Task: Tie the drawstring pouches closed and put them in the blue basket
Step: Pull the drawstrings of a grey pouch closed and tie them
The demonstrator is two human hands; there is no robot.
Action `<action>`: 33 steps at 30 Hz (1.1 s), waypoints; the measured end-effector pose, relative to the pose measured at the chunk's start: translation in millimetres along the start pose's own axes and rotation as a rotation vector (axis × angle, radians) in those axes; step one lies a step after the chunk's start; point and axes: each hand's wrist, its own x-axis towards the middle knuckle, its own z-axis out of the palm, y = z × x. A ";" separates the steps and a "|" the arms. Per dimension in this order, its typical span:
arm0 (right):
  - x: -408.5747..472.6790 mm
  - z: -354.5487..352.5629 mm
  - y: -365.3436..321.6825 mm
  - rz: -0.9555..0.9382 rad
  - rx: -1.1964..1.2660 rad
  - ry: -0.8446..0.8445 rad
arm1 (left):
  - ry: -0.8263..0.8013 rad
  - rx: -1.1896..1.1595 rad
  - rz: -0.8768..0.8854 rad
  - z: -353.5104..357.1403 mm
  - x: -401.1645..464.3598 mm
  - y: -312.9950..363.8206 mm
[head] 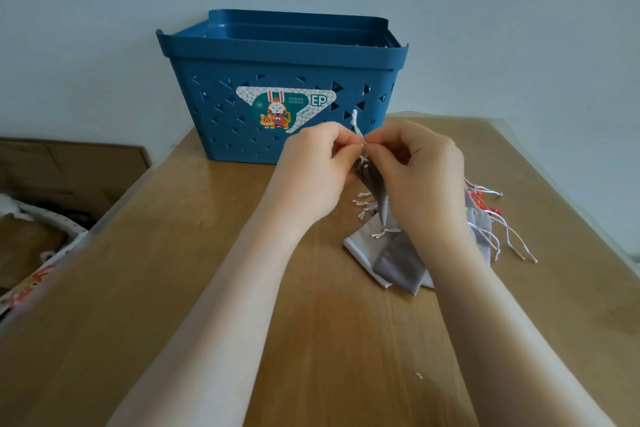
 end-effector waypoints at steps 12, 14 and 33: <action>1.2 -2.5 -2.6 -0.039 -0.070 -0.103 | 0.070 0.135 0.104 -4.0 1.7 0.0; 1.4 -2.4 -2.3 -0.037 -0.112 -0.108 | 0.088 0.155 0.134 -1.9 1.0 -0.5; 7.3 -15.5 7.7 0.165 0.557 -0.407 | 0.303 0.178 0.448 9.3 1.8 -8.2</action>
